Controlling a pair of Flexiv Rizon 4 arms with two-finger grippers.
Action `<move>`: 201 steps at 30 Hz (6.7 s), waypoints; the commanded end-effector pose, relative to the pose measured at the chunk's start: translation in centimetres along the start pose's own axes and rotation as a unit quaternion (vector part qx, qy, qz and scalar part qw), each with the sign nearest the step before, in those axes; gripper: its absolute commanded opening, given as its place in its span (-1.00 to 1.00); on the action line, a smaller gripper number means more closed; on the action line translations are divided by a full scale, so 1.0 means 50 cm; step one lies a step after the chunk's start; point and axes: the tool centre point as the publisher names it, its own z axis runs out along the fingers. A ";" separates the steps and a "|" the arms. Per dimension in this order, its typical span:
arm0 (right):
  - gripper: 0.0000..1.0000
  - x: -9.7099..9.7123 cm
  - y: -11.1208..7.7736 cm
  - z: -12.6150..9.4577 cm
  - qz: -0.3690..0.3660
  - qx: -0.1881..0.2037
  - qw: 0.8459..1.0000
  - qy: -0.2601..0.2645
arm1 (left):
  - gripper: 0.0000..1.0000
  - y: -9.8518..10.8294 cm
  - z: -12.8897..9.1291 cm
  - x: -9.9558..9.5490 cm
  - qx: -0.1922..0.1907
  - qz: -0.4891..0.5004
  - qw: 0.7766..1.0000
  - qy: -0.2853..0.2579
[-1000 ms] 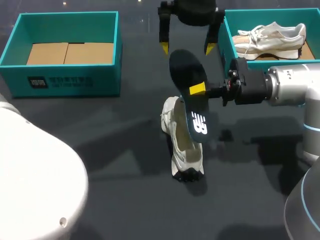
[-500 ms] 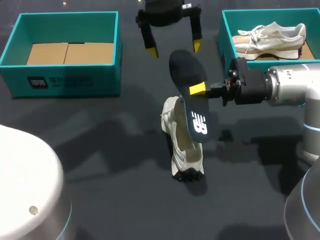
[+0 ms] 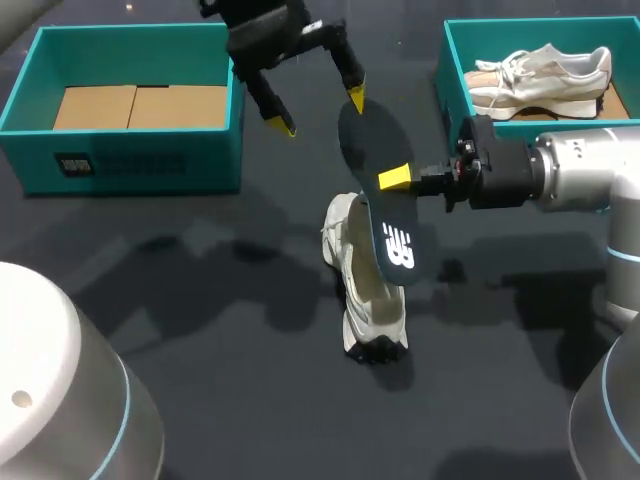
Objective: Take the shoe out of the shoebox, open the shoe tongue, remove and reinsert the insole, then place the shoe into the shoebox
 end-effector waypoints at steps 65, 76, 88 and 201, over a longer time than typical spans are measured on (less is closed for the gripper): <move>-1.00 -0.023 -0.025 0.006 0.068 -0.047 0.996 0.020 | 1.00 0.013 0.139 0.007 -0.168 -0.009 0.888 -0.427; -1.00 -0.033 -0.014 0.030 0.071 -0.047 0.996 0.019 | -0.11 0.022 0.168 -0.007 -0.161 -0.023 0.888 -0.431; -1.00 -0.030 -0.012 0.054 0.062 -0.059 0.996 0.031 | -0.39 0.024 0.191 -0.023 -0.159 -0.029 0.890 -0.427; 1.00 -0.232 -0.156 -0.222 -0.474 0.322 0.760 -0.305 | -1.00 -0.306 0.231 0.005 0.161 -0.283 0.839 -0.435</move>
